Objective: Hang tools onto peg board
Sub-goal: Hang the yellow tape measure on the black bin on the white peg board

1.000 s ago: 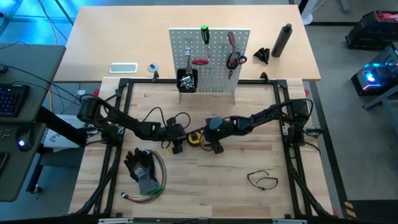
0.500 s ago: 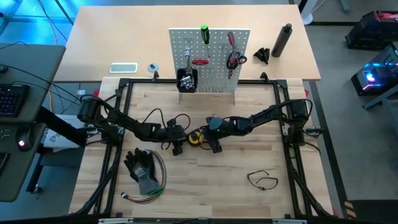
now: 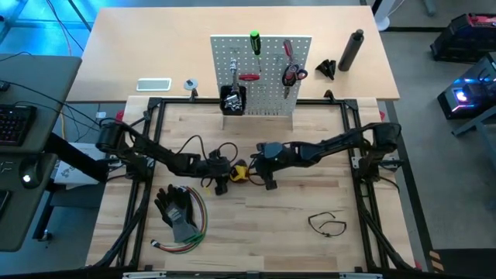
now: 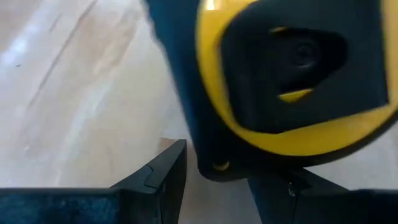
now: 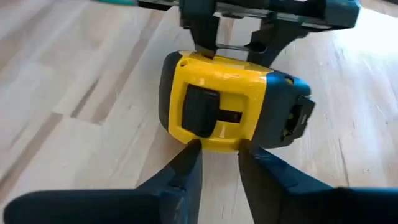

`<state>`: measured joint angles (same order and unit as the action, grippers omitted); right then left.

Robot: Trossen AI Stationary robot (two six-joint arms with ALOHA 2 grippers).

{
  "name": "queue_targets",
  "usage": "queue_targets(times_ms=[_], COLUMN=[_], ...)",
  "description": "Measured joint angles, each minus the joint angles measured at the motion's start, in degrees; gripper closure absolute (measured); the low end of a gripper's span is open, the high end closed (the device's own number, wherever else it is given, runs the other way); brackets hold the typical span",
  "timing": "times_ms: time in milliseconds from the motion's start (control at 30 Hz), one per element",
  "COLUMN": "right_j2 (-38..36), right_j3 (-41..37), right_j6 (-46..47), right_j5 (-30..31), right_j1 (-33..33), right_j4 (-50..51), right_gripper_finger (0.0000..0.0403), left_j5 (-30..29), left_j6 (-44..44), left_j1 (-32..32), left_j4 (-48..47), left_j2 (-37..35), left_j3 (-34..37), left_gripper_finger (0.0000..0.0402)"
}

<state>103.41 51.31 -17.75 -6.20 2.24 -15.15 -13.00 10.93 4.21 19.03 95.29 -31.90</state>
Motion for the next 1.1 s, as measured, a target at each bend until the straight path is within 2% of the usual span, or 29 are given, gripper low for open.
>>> queue_targets(times_ms=[500, 900, 1100], right_j2=[-0.02, 0.01, 0.05], right_j3=[0.04, 0.04, 1.18], right_j6=[2.28, 2.39, 2.44], right_j5=[-0.96, -1.35, -1.44], right_j1=[0.39, 0.31, 0.26], right_j4=[2.57, 2.31, 1.95], right_gripper_finger=[0.0347, 0.0348, 0.0348], left_j5=[2.78, 9.48, 10.73], left_j6=[2.41, 5.59, 7.55], left_j1=[0.00, -0.08, -0.07], left_j4=[-0.68, -1.02, -3.60], left_j2=[-1.60, -1.72, -1.86], left_j3=[-0.13, -0.21, -0.55], left_gripper_finger=[0.0247, 0.0247, 0.0247])
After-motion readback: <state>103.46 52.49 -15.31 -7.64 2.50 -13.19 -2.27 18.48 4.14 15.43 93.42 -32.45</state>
